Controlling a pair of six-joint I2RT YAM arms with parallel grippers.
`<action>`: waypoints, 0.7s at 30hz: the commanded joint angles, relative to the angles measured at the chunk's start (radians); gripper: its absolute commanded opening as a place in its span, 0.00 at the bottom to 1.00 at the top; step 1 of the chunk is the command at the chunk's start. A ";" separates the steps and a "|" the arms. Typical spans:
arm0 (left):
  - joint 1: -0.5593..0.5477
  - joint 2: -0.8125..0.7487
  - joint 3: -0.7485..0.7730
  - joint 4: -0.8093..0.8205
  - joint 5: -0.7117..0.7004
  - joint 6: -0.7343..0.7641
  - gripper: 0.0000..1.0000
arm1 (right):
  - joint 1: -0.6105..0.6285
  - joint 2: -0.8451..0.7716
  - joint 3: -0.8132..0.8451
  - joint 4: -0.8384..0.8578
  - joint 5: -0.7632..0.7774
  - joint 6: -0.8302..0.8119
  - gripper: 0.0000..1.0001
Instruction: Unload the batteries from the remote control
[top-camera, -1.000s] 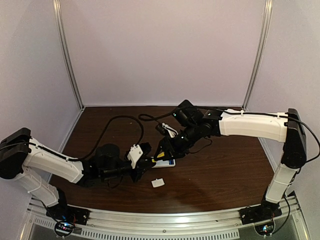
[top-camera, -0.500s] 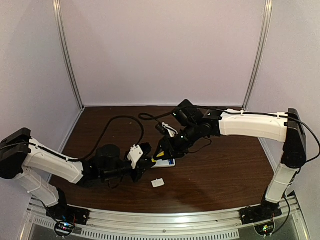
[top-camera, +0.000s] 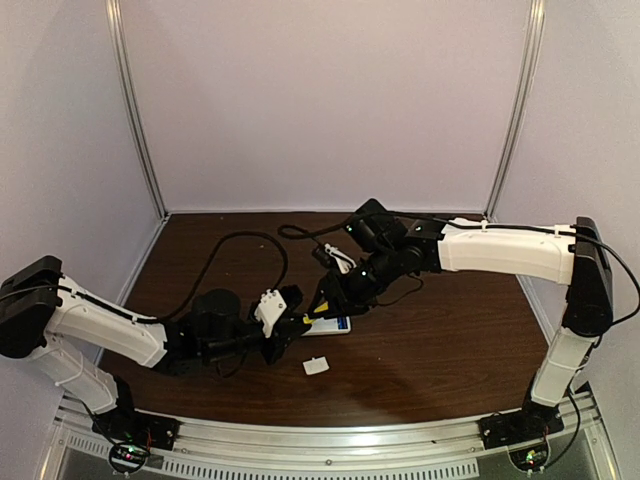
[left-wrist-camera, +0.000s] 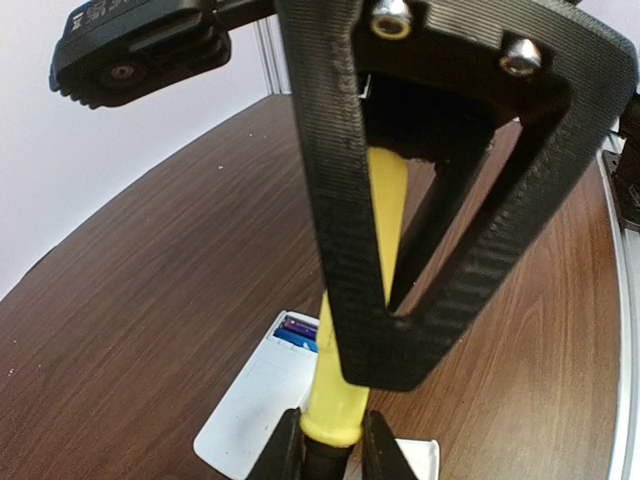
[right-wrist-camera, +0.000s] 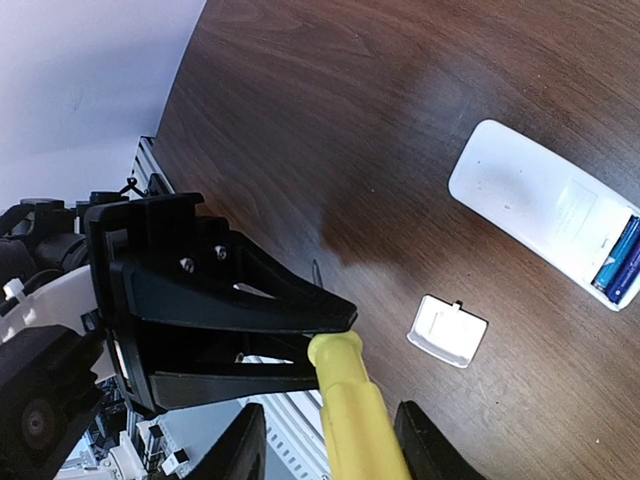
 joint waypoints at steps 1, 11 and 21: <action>-0.008 -0.015 0.015 0.028 -0.013 0.009 0.00 | -0.006 0.016 0.027 0.005 0.028 0.005 0.43; -0.008 -0.028 0.010 0.033 -0.005 0.007 0.00 | -0.008 0.019 0.027 0.011 0.019 0.006 0.34; -0.007 -0.026 0.010 0.032 -0.006 0.008 0.00 | -0.008 0.020 0.022 0.018 0.023 0.000 0.32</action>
